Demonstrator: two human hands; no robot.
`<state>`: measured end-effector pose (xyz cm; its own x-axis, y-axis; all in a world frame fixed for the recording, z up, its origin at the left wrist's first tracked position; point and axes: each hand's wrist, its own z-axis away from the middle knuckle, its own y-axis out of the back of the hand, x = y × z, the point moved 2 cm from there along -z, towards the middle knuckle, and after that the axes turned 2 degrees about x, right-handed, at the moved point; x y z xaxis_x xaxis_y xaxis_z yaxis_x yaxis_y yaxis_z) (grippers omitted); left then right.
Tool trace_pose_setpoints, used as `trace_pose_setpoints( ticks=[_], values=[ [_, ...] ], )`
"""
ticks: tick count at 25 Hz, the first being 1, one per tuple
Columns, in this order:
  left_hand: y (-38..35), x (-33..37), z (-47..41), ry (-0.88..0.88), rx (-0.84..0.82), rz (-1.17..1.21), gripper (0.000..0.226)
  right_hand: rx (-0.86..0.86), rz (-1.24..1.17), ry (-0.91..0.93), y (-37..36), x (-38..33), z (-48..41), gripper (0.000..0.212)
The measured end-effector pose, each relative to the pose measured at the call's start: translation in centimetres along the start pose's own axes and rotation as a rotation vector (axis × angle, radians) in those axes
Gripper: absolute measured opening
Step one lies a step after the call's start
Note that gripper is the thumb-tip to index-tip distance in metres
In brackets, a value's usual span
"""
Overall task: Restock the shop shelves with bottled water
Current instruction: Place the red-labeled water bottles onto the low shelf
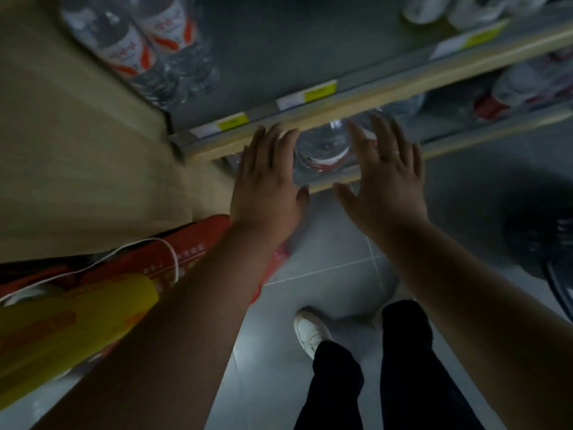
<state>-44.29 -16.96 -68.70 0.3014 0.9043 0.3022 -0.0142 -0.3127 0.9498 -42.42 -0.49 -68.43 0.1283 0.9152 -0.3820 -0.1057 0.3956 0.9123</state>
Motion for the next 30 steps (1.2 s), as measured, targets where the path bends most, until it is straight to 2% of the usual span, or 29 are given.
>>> trace_pose_setpoints(
  ticks=[7,19,24,30],
  values=[
    [-2.9,11.9,-1.7,-0.279,-0.156,0.043,0.076,-0.009,-0.058,-0.311,5.4,11.5,6.0,0.082],
    [-10.9,40.3,-7.6,-0.646,-0.422,-0.07,0.081,0.058,-0.185,-0.712,14.8,35.4,13.3,0.088],
    [-15.8,50.1,-9.1,-0.793,-0.505,-0.081,0.078,0.119,-0.181,-0.857,15.9,43.9,16.1,0.082],
    [-22.6,56.3,-10.7,-0.895,-0.655,-0.131,0.079,0.119,-0.22,-1.027,14.3,50.8,17.7,0.08]
  ],
)
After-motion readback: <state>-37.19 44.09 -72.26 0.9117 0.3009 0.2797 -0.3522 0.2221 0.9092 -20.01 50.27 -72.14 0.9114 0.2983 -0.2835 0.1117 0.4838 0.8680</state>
